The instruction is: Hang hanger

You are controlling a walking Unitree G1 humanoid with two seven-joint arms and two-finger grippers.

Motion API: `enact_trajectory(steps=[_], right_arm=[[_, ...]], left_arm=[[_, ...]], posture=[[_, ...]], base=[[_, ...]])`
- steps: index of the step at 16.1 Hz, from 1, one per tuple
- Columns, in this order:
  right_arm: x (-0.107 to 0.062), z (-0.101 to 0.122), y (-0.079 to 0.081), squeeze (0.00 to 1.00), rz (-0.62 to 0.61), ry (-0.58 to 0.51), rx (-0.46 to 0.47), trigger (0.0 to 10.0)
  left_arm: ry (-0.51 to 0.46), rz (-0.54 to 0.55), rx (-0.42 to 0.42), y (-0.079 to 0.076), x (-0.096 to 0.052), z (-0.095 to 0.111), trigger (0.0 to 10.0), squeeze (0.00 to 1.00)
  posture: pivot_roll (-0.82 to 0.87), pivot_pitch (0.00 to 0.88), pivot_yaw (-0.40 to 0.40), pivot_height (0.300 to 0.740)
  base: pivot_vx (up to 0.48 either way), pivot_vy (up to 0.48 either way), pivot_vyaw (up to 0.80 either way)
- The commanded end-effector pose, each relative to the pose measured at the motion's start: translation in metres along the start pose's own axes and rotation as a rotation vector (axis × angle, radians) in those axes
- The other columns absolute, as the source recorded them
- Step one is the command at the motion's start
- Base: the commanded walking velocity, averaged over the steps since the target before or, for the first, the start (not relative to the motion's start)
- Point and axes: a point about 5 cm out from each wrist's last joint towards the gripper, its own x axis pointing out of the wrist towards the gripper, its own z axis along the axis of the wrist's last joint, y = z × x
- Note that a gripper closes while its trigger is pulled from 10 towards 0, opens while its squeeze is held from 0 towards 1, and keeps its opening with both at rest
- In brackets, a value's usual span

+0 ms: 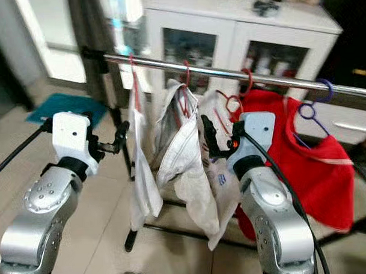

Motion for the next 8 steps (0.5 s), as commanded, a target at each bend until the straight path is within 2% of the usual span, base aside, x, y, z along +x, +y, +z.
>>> enact_trajectory(steps=[1, 3, 4, 5, 6, 7, 8], right_arm=[[-0.001, 0.0, -0.002, 1.0, 0.005, -0.004, 0.023, 10.0], [-0.001, 0.006, -0.002, 1.0, 0.004, -0.07, -0.002, 10.0], [0.0, 0.009, 0.0, 1.0, 0.032, -0.103, 0.031, 10.0], [0.002, 0.01, 0.001, 1.0, 0.041, -0.108, 0.016, 10.0], [0.005, 0.009, -0.001, 1.0, 0.017, -0.079, -0.017, 10.0], [0.011, 0.007, -0.004, 1.0, -0.014, -0.034, -0.069, 10.0], [0.022, 0.006, -0.009, 1.0, -0.047, 0.068, -0.077, 10.0]], left_arm=[[-0.023, 0.0, -0.005, -0.001, 0.0, 0.007, 10.0, 0.83], [-0.027, -0.002, 0.047, 0.0, 0.001, 0.008, 10.0, 0.84], [-0.019, -0.015, 0.04, 0.0, 0.001, 0.007, 10.0, 0.82], [0.003, -0.036, 0.028, -0.001, 0.001, 0.005, 10.0, 0.8], [0.008, -0.069, 0.027, -0.004, 0.0, 0.004, 10.0, 0.43], [0.014, -0.122, 0.018, -0.006, -0.001, 0.004, 10.0, 0.23], [0.013, -0.205, -0.038, -0.008, -0.001, 0.006, 10.0, 0.0]], posture=[[0.04, 0.0, -0.011, 0.74], [0.04, 0.0, -0.005, 0.74], [0.04, 0.0, -0.002, 0.74], [0.04, 0.0, 0.001, 0.74], [0.04, 0.0, 0.004, 0.74], [0.04, 0.0, 0.006, 0.74], [0.05, 0.0, 0.005, 0.74]], base=[[0.0, 0.0, 0.0], [0.0, 0.0, 0.0], [0.0, 0.0, 0.0], [0.0, 0.0, 0.0], [0.0, 0.0, 0.0], [0.0, 0.0, 0.0], [0.0, 0.0, 0.0]])
